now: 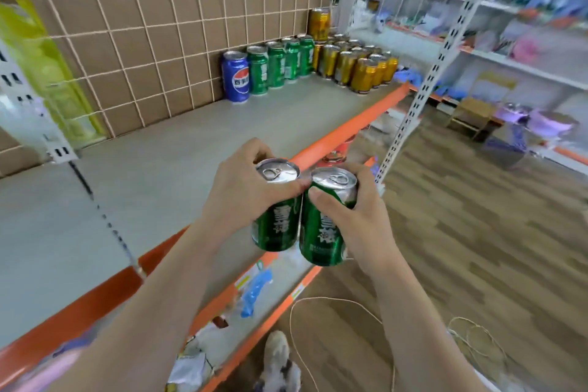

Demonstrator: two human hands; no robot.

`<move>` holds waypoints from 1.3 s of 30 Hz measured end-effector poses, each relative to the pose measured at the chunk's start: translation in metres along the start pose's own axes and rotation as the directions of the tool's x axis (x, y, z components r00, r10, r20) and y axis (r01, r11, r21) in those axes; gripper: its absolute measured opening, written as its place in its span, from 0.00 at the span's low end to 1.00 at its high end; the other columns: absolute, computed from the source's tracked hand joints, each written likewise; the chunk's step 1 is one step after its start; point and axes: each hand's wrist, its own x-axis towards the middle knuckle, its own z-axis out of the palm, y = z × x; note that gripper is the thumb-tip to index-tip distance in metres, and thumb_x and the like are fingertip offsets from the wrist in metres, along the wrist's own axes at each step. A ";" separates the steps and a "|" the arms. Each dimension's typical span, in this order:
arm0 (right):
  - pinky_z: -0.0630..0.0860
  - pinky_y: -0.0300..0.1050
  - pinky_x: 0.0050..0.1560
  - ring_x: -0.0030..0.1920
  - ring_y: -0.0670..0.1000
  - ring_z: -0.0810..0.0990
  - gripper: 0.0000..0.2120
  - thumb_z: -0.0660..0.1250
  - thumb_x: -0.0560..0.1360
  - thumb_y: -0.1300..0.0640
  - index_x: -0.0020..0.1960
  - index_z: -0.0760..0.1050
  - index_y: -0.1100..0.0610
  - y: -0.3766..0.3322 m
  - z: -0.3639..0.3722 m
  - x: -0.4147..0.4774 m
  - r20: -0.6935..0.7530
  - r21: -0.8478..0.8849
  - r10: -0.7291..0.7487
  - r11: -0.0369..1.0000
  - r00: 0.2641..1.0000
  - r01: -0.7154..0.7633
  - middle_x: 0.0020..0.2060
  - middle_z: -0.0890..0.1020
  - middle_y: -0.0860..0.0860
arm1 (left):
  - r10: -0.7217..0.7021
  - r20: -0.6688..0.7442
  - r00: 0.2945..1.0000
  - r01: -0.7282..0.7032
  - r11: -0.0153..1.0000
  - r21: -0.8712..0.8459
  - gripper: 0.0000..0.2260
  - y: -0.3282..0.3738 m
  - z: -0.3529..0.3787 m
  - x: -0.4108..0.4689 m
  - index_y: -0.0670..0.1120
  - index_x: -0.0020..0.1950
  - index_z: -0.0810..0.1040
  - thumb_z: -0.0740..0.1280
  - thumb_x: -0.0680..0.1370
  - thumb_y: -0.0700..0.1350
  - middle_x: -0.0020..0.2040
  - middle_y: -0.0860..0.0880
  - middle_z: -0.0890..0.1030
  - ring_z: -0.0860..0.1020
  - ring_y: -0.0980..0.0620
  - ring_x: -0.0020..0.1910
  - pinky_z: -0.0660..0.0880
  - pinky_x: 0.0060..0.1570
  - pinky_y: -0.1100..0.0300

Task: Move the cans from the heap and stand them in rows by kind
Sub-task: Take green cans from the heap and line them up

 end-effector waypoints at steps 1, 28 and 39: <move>0.76 0.38 0.45 0.45 0.43 0.80 0.21 0.71 0.62 0.47 0.53 0.72 0.50 0.002 -0.006 0.017 -0.008 -0.007 -0.010 1.000 1.000 0.010 0.45 0.81 0.45 | 0.007 -0.001 1.000 -0.007 1.000 -0.016 0.22 0.001 0.008 0.016 0.46 0.43 0.73 0.78 0.61 0.57 0.37 0.52 0.80 0.77 0.56 0.36 0.73 0.38 0.61; 0.72 0.49 0.55 0.55 0.51 0.71 0.25 0.76 0.60 0.43 0.51 0.70 0.48 0.066 -0.079 0.454 0.434 -0.456 -0.136 0.820 0.891 0.347 0.51 0.73 0.47 | -0.089 -0.175 0.981 0.174 0.811 0.559 0.27 -0.005 0.131 0.348 0.51 0.51 0.73 0.72 0.61 0.66 0.48 0.53 0.72 0.73 0.53 0.47 0.70 0.42 0.58; 0.75 0.53 0.53 0.52 0.51 0.75 0.34 0.77 0.59 0.41 0.59 0.73 0.54 0.065 -0.062 0.600 0.725 -0.431 -0.125 0.685 0.678 0.587 0.54 0.75 0.51 | -0.206 -0.442 0.873 0.436 0.735 0.519 0.26 -0.008 0.174 0.438 0.50 0.51 0.77 0.73 0.62 0.65 0.48 0.51 0.76 0.75 0.50 0.45 0.72 0.40 0.56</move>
